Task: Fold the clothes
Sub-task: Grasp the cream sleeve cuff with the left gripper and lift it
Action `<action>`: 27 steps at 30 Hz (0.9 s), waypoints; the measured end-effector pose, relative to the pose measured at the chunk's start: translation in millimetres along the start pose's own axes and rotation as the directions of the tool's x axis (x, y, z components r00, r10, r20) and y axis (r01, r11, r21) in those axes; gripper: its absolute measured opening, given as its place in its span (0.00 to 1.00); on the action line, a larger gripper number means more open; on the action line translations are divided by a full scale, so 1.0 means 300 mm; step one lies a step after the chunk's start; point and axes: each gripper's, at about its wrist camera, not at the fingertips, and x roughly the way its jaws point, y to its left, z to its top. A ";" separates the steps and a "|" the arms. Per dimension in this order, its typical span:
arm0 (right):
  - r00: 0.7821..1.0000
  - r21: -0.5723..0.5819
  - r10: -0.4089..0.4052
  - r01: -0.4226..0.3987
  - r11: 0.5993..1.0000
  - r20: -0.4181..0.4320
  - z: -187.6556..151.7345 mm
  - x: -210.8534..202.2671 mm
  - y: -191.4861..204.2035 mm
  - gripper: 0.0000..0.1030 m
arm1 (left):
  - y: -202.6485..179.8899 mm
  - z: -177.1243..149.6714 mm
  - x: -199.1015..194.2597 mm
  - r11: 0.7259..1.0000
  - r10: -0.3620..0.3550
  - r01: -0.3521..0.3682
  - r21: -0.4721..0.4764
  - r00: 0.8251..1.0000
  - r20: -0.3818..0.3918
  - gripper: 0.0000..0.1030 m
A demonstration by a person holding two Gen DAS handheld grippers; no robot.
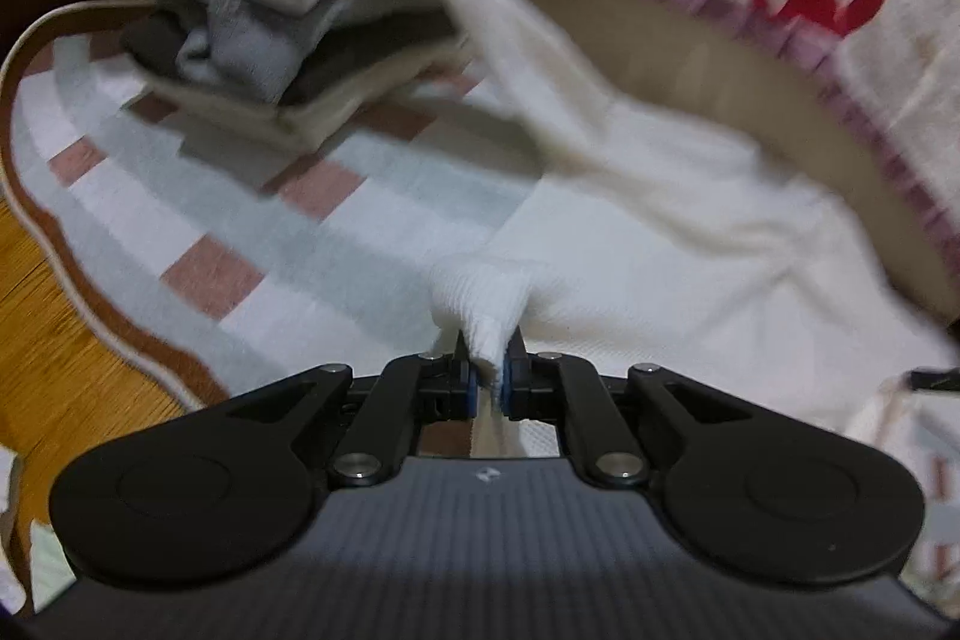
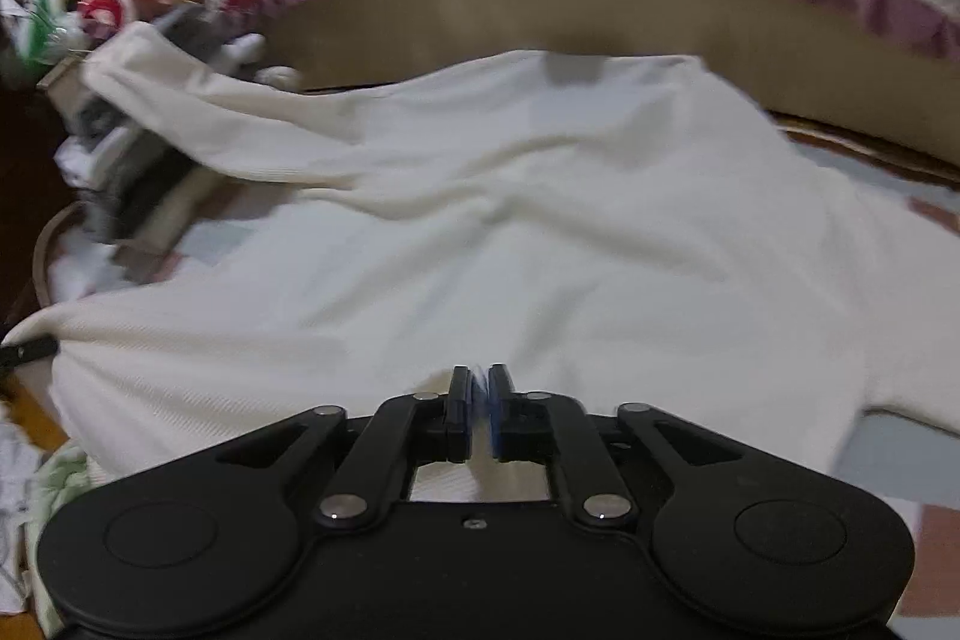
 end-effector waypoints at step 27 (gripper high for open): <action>0.974 0.102 0.143 -0.126 0.987 -0.178 -0.232 -0.110 0.063 0.10 | -0.083 0.121 -0.009 0.998 -0.027 0.030 0.051 0.997 -0.073 0.06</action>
